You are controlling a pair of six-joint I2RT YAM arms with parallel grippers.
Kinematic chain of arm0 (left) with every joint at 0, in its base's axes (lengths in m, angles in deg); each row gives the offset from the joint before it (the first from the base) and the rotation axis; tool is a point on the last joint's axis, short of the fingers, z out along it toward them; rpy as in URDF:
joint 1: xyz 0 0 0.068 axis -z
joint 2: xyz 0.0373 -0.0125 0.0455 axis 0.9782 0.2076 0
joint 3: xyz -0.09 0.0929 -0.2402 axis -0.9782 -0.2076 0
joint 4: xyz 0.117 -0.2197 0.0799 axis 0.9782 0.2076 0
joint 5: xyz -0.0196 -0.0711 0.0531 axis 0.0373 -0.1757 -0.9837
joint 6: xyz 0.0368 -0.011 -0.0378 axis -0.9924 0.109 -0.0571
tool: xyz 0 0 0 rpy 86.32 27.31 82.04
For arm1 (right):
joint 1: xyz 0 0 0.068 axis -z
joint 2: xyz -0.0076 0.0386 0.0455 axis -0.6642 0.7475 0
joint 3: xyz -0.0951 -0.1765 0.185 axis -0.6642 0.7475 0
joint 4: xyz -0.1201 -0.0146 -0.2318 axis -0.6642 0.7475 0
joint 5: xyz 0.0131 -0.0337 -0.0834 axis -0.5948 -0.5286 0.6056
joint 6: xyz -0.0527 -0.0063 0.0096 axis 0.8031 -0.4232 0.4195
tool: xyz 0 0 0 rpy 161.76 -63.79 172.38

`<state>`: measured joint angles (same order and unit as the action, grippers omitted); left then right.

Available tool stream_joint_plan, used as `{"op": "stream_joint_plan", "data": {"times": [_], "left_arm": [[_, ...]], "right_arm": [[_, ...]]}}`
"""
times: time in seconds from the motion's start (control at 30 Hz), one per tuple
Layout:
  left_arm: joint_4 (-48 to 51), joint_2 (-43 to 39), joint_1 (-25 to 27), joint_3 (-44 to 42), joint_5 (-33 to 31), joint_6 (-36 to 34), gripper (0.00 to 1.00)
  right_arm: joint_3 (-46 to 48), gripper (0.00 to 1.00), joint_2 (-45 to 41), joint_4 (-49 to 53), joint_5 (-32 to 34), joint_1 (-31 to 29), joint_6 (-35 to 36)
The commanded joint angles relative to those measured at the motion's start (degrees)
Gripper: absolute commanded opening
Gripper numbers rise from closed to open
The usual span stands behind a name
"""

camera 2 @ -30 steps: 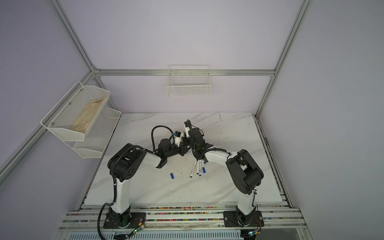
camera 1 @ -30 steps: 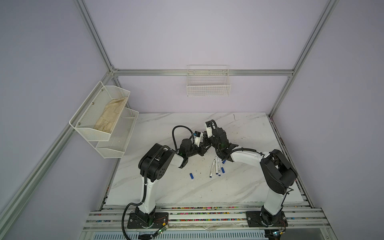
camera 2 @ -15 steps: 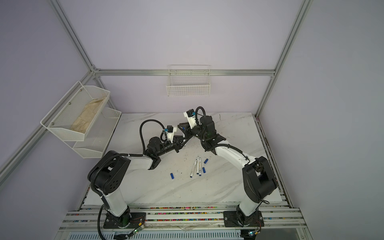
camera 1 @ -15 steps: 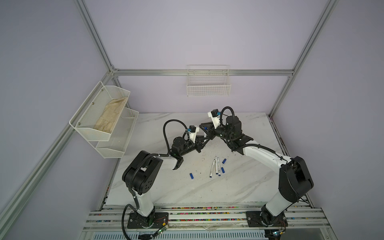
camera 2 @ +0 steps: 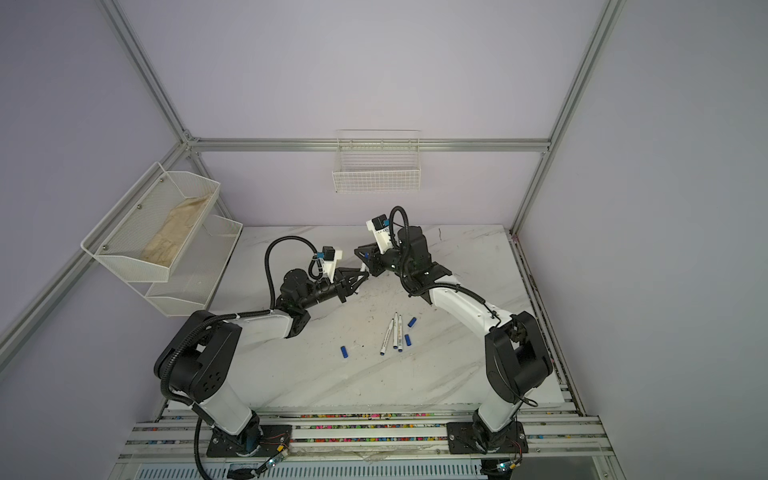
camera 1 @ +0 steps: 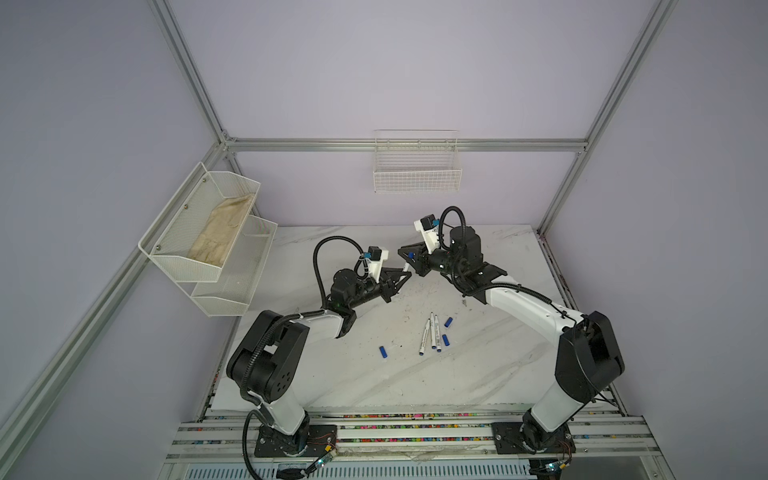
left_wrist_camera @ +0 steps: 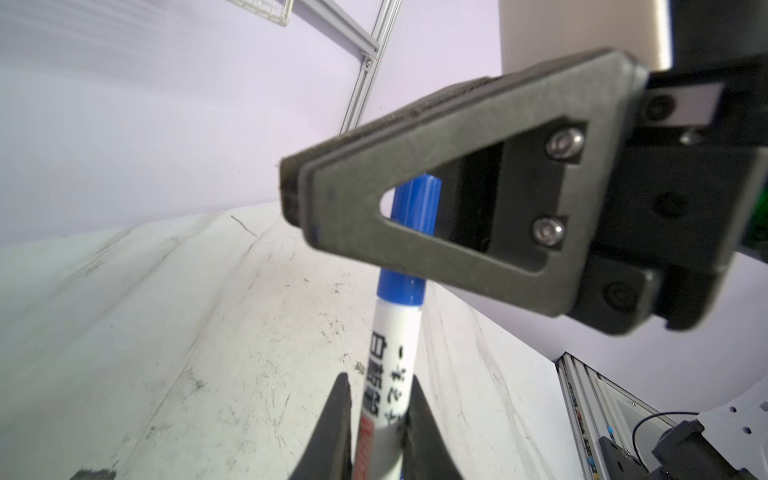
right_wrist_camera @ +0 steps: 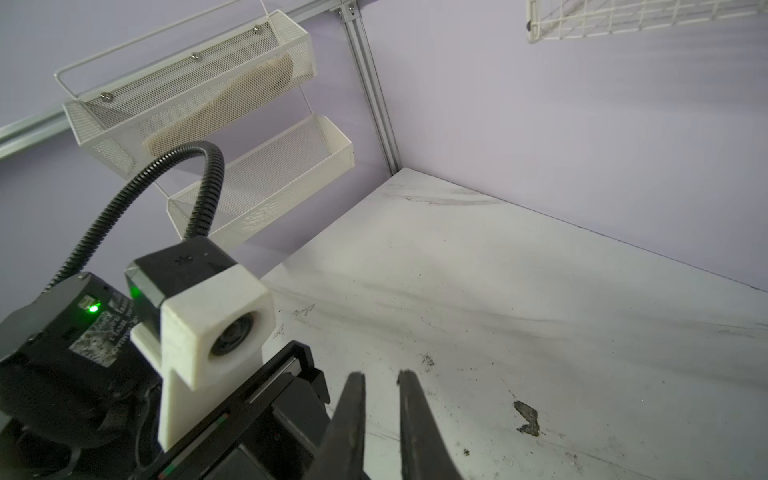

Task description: Insert the pens into the pen caps

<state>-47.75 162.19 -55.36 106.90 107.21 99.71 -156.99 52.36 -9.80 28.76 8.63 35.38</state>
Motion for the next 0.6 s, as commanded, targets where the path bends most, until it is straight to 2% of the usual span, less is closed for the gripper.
{"op": "stream_joint_plan", "data": {"times": [0.0,0.17,0.3,0.57], "left_arm": [[-12.7,-6.1,-9.1,14.0,-25.6,5.9,0.00],[-8.4,-7.2,-7.7,13.4,-24.3,2.7,0.00],[-3.3,-8.7,-5.1,11.7,-23.0,-1.7,0.00],[1.7,-10.0,1.1,4.9,-20.5,-4.5,0.00]], "right_arm": [[5.0,0.00,4.4,30.4,-3.6,-3.7,6.8],[5.2,0.00,3.1,27.1,-6.7,-2.2,5.2],[4.6,0.00,2.1,24.5,-9.5,-0.9,3.5],[3.2,0.00,0.0,21.1,-12.3,-0.6,0.4]]}}
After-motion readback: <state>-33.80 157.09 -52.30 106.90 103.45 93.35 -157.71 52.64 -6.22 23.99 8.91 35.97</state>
